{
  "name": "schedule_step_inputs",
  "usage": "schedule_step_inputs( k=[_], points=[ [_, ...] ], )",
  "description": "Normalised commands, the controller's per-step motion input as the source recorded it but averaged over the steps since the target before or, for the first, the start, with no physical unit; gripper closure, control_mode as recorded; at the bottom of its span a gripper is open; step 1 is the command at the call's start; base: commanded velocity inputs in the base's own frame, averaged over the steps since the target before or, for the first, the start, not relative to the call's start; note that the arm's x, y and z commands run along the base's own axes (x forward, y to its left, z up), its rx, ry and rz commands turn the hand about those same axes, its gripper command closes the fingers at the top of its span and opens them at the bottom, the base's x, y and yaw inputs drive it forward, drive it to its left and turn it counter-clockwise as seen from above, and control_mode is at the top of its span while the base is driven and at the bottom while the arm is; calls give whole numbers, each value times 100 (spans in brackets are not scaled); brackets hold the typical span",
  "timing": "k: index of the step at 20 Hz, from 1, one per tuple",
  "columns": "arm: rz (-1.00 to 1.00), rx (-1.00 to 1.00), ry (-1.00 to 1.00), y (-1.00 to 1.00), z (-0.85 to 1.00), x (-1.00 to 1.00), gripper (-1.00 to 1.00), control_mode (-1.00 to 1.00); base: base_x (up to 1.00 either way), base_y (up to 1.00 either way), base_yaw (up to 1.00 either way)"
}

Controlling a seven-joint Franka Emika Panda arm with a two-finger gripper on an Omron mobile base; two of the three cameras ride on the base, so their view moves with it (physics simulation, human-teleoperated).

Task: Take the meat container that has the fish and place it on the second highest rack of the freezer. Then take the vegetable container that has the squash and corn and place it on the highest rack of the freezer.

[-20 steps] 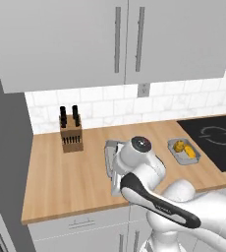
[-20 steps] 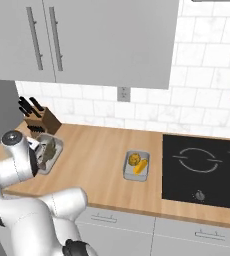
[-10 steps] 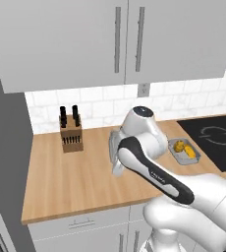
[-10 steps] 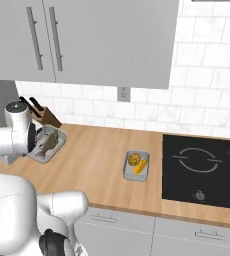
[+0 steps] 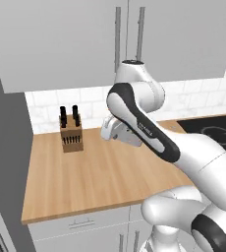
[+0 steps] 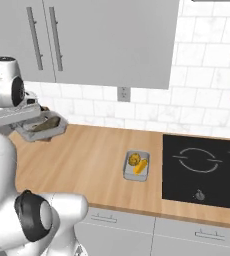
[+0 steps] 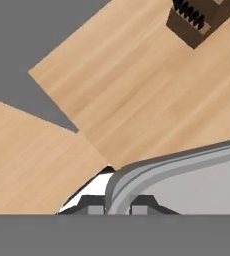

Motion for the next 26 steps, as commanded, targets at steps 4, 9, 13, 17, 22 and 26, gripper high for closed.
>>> schedule_step_inputs(
  k=[4, 9, 13, 17, 22, 26],
  points=[
    [-63, -2, 1, -19, 73, -41, 100, -100, 0, 0, 0],
    [-47, 0, -1, -42, 57, -78, 100, -100, 0, 0, 0],
    [-27, 8, 0, -43, 37, -64, 100, -100, 0, 0, 0],
    [-15, 11, 0, -23, 14, -52, 100, -100, 0, 0, 0],
    [0, 0, 0, 0, 0, 0, 100, 100, -1, 0, 0],
    [0, 0, 0, 0, 0, 0, 100, 100, -12, -3, 0]
  ],
)
